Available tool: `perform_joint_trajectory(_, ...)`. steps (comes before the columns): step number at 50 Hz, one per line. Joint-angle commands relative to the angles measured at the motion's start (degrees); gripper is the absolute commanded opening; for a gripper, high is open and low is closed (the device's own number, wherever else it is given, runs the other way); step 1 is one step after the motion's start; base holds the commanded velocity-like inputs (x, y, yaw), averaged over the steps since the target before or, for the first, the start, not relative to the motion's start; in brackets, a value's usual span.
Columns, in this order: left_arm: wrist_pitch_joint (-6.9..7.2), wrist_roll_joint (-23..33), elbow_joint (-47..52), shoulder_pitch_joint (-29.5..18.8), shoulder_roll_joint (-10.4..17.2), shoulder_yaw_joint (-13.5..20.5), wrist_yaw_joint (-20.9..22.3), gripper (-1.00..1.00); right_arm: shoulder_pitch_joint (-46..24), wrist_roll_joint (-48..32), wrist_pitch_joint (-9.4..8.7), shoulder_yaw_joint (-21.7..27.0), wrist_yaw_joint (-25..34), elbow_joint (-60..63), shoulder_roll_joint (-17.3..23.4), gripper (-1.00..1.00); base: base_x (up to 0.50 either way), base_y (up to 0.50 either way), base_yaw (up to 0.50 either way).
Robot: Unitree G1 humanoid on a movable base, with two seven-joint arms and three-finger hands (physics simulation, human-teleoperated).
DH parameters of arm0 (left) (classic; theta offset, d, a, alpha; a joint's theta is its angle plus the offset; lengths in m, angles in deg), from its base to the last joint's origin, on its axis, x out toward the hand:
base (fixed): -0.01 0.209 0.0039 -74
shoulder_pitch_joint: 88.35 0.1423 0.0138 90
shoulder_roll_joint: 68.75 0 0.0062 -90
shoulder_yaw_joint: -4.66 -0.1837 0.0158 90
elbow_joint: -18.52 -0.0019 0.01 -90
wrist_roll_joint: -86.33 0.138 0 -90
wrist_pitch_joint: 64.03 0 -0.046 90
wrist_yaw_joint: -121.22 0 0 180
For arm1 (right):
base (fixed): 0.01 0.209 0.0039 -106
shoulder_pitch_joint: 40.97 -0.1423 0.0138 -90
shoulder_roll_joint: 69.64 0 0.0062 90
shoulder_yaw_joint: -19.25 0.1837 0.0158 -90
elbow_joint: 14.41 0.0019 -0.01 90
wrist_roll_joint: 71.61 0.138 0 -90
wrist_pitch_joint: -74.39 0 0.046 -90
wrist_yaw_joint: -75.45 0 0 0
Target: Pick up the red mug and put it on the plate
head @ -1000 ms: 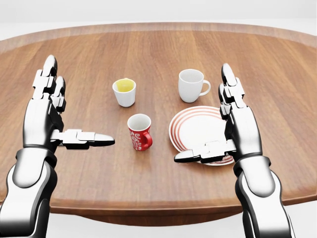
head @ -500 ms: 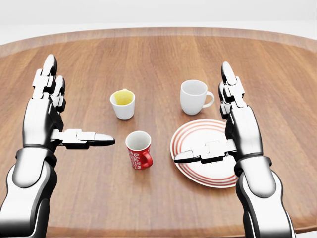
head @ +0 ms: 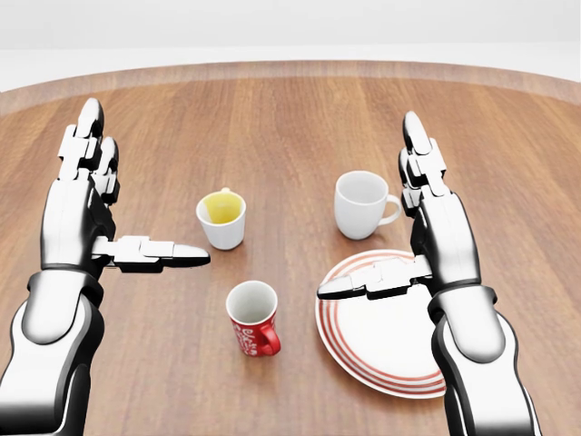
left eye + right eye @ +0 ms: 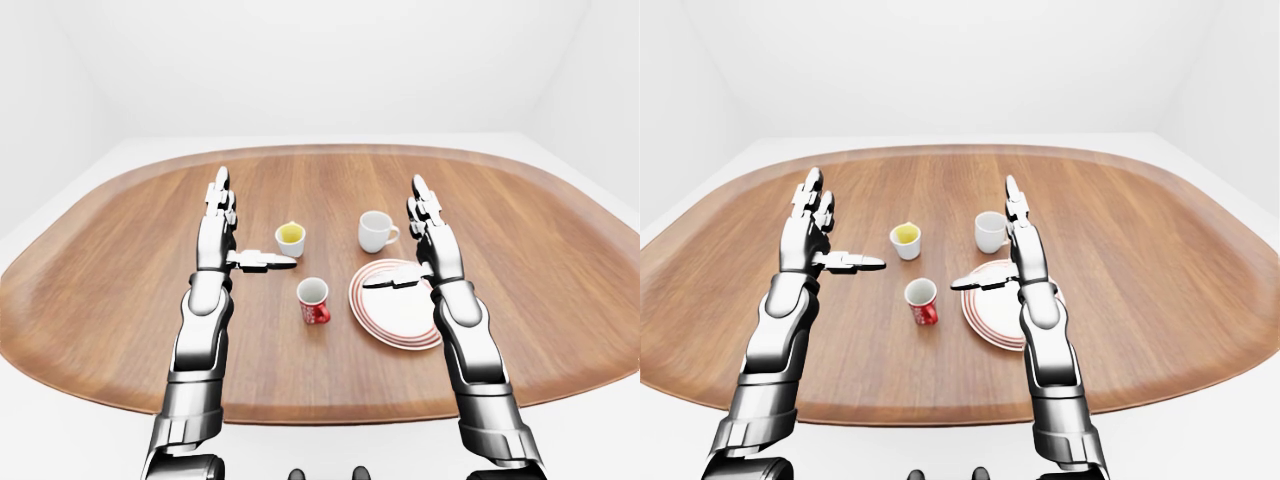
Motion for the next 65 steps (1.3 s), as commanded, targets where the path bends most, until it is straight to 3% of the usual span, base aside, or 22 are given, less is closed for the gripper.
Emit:
perform_joint_trajectory(1, 0.00, 0.06, 0.09, -0.02, 0.00, 0.03, 0.01, 1.00, -0.04, -0.20, 0.00, -0.04, 0.11, -0.19, -0.08, 1.00, 0.26, 0.00, 0.00)
perform_joint_trajectory(50, 0.00, 0.27, 0.05, 0.17, 0.05, 0.11, 0.14, 1.00, -1.11, -1.14, 0.00, -0.37, 0.52, -1.11, -0.04, 1.00, 0.32, 0.00, 0.00)
perform_joint_trajectory(65, 0.00, -0.20, -1.61, 0.00, 0.51, 0.51, 0.14, 1.00, -8.83, -6.24, 0.00, -1.61, 9.18, -9.28, 1.96, 1.00, 0.04, 0.00, 0.00)
